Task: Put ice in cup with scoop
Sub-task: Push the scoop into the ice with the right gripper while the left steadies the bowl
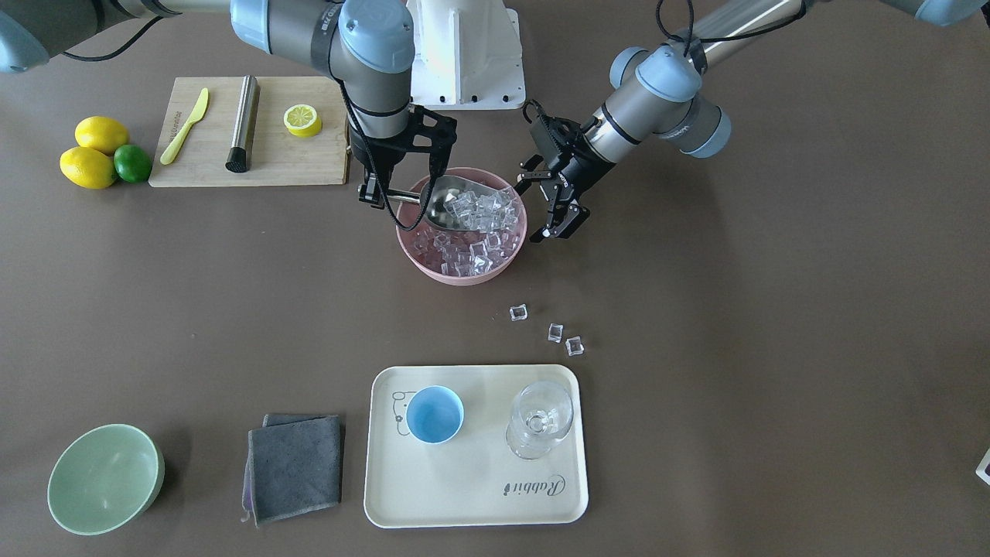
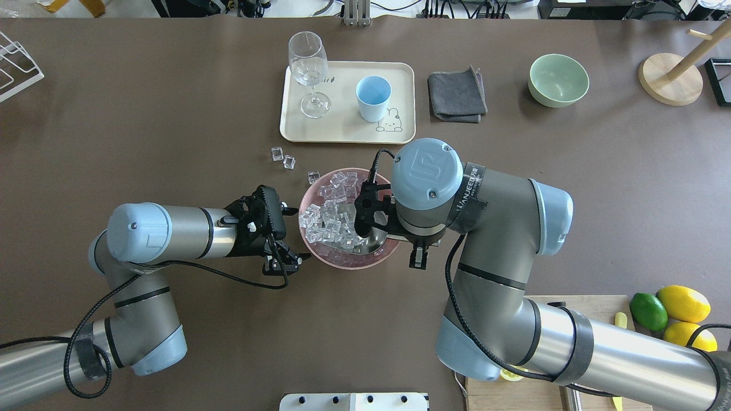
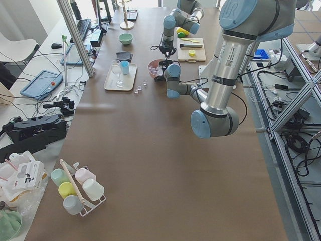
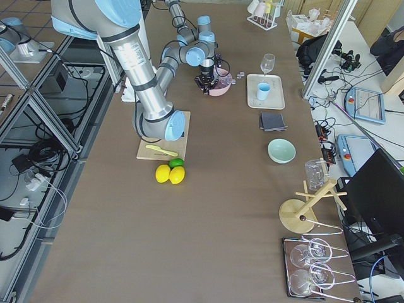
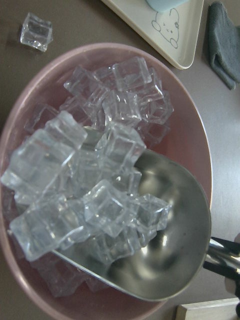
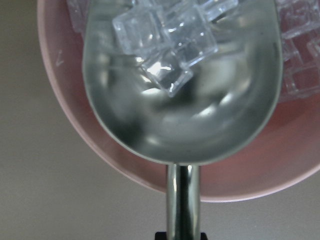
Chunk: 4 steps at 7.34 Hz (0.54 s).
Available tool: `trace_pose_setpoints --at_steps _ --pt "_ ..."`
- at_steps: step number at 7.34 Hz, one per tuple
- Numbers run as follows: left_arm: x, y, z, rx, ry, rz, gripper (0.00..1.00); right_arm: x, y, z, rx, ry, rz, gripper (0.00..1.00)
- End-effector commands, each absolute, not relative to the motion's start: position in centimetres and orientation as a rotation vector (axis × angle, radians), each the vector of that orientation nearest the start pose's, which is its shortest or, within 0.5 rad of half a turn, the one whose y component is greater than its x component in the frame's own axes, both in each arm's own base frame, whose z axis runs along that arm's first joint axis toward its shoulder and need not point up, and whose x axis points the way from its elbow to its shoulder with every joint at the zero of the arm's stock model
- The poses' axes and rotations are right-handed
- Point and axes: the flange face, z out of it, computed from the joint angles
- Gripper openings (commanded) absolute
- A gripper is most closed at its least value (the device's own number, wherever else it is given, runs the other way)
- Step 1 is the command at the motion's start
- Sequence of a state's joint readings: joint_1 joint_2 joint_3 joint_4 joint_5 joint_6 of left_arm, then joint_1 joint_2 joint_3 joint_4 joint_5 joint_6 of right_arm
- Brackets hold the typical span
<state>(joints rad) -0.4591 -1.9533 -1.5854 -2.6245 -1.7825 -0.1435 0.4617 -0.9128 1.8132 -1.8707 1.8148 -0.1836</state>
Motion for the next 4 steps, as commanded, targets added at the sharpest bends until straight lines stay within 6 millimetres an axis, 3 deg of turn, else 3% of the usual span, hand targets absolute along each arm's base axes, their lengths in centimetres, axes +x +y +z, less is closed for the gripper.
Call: trace_pose_setpoints --at_steps 1,4 --pt "51.23 -38.06 31.67 1.12 1.033 0.933 0.98 -51.76 -37.57 23.13 0.547 -0.596 -1.331 0.0" --pt "51.03 -38.25 31.59 1.122 1.033 0.931 0.98 -51.54 -36.73 23.18 0.58 -0.69 -1.351 0.0"
